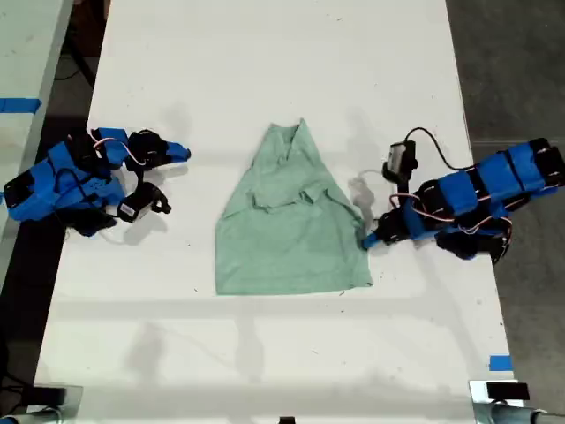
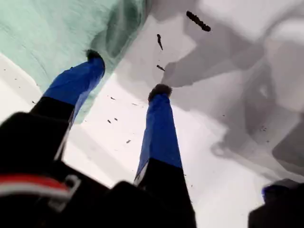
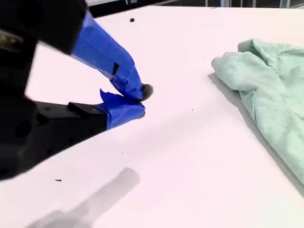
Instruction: Fold t shirt
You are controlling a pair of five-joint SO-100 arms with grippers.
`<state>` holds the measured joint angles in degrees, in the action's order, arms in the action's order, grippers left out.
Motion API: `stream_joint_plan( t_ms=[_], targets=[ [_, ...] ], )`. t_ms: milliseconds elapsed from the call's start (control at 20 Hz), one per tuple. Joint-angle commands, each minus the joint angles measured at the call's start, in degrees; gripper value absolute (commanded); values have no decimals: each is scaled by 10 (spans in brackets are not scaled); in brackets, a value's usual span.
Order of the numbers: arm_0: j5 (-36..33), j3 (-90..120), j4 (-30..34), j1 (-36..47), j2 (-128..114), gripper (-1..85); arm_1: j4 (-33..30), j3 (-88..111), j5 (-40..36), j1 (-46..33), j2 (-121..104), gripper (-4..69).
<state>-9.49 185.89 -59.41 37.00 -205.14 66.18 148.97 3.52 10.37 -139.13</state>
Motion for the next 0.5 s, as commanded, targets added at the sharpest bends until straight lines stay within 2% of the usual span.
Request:
stream_joint_plan(
  t_ms=[0, 200, 300, 450],
  targets=[
    [6, 17, 10, -11, -4, 4, -129, 2, 12, 27, 48, 225],
    [7, 17, 10, -13, -4, 4, -223, 2, -18, 20, 95, 216],
    [7, 17, 10, -14, -4, 4, -246, 16, -18, 12, 104, 211],
    [7, 17, 10, -16, -4, 4, -316, 57, -15, 16, 104, 187]
  ],
)
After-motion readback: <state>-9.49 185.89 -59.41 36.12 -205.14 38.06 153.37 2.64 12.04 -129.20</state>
